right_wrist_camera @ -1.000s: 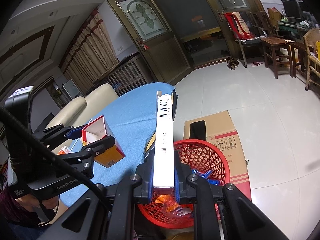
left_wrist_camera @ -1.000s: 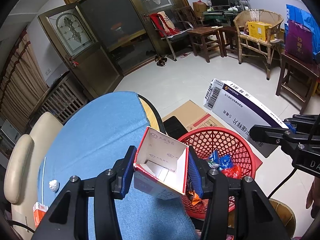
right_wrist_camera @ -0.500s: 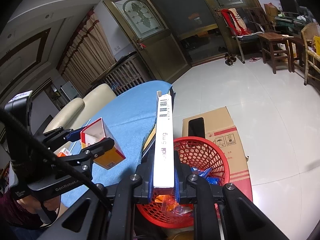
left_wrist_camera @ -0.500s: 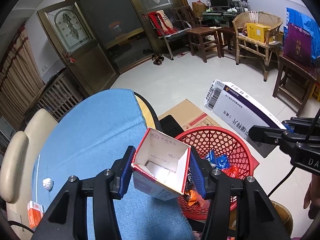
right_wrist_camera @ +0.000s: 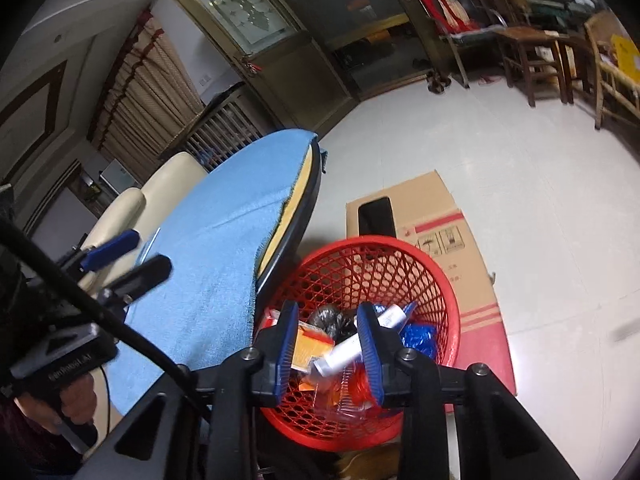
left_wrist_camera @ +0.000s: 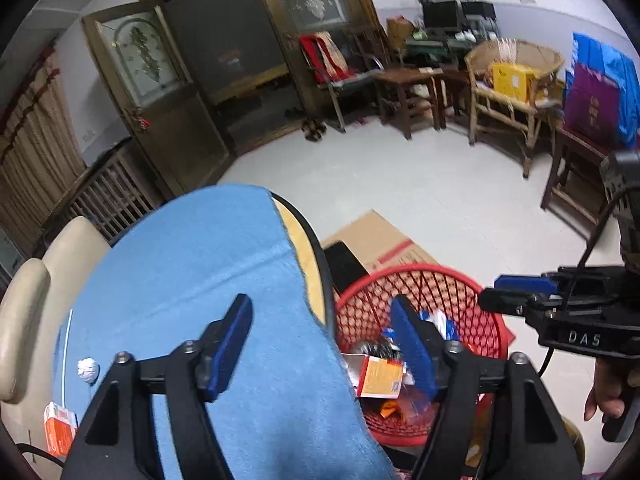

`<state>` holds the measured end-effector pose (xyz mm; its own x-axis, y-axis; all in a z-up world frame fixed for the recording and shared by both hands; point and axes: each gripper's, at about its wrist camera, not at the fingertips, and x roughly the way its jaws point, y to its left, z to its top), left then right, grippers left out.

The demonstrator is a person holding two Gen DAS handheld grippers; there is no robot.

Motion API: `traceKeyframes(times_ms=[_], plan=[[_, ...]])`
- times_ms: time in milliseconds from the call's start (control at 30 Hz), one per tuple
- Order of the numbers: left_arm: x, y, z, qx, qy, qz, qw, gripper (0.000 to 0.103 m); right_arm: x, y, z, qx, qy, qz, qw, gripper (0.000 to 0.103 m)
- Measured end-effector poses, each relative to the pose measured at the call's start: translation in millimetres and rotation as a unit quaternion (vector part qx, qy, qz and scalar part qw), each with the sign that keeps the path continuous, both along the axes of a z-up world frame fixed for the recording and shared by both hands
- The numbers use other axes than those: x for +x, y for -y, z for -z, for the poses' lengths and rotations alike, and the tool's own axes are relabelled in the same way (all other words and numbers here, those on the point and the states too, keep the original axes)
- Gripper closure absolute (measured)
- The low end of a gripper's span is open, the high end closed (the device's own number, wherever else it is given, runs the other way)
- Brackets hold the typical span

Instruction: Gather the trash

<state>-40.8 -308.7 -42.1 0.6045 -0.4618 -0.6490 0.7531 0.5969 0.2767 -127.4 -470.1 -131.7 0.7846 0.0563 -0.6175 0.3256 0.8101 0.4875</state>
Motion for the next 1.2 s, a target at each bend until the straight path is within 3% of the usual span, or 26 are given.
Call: traceKeyframes(times_ms=[233, 400, 433, 467, 533, 733, 967, 1200], plan=[[2, -33, -36, -0.04, 0.046, -0.037, 0.9975, 0.023, 4, -18, -31, -0.022, 0.026, -0.016, 0.999, 0.065], [12, -74, -59, -0.067, 0.065, -0.097, 0.9909, 0.017, 9, -43, -60, -0.044, 0.044, -0.041, 0.997, 0.064], [15, -83, -63, -0.071, 0.067, -0.109, 0.9893, 0.017, 11, -49, -67, -0.049, 0.048, -0.046, 0.997, 0.061], [18, -92, -67, -0.073, 0.067, -0.123, 0.9875, 0.016, 12, -55, -73, -0.054, 0.052, -0.051, 0.996, 0.048], [20, -109, -72, -0.077, 0.068, -0.148, 0.9838, 0.016, 14, -69, -89, -0.066, 0.069, -0.06, 0.994, 0.043], [27, -169, -92, -0.084, 0.097, -0.228, 0.9651, 0.016, 26, -125, -134, -0.119, 0.1, -0.091, 0.984, 0.043], [30, -229, -107, -0.102, 0.116, -0.288, 0.9451, 0.013, 40, -191, -159, -0.167, 0.101, -0.115, 0.974, 0.043], [26, -265, -113, -0.108, 0.137, -0.331, 0.9275, 0.013, 55, -237, -168, -0.158, 0.094, -0.137, 0.973, 0.043]])
